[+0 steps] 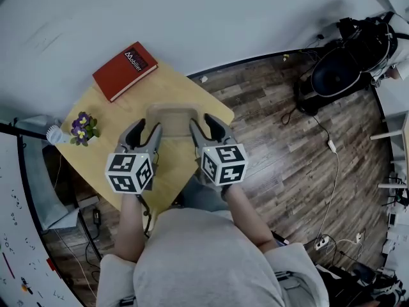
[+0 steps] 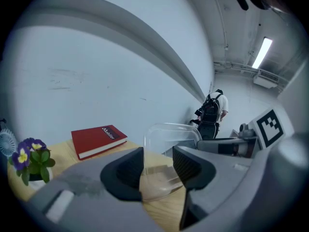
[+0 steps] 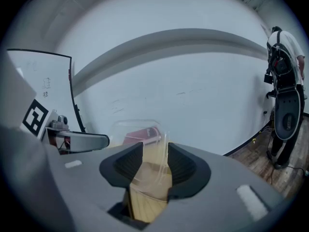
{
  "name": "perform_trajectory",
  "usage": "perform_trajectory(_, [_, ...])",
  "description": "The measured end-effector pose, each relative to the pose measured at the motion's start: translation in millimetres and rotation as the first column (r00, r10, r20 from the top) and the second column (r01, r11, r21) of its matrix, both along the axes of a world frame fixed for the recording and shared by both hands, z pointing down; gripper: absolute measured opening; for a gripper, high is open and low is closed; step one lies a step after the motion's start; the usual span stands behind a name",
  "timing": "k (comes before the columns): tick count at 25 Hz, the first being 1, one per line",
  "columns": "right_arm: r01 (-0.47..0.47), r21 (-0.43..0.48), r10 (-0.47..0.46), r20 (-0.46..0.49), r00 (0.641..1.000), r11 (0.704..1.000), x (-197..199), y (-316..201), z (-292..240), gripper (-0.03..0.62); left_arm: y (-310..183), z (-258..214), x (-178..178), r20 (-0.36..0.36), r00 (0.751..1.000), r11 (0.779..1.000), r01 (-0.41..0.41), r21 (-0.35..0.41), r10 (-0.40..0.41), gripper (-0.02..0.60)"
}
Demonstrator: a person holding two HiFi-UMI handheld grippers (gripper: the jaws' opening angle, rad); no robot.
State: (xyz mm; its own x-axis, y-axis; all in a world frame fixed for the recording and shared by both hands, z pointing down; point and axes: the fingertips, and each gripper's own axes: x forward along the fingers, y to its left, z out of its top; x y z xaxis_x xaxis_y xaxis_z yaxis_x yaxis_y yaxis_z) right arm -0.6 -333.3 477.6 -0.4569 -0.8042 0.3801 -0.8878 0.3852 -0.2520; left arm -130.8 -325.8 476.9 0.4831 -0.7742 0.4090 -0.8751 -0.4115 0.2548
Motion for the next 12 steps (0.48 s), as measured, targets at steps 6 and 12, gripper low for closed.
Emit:
perform_trajectory(6, [-0.009, 0.082, 0.01, -0.008, 1.0, 0.997, -1, 11, -29, 0.161, 11, -26, -2, -0.007, 1.0, 0.997, 0.001, 0.073, -0.001, 0.193])
perform_trajectory(12, [-0.02, 0.158, 0.024, -0.023, 0.999, 0.987, -2, 22, -56, 0.161, 21, -54, -3, -0.008, 1.0, 0.989, -0.007, 0.15, 0.008, 0.193])
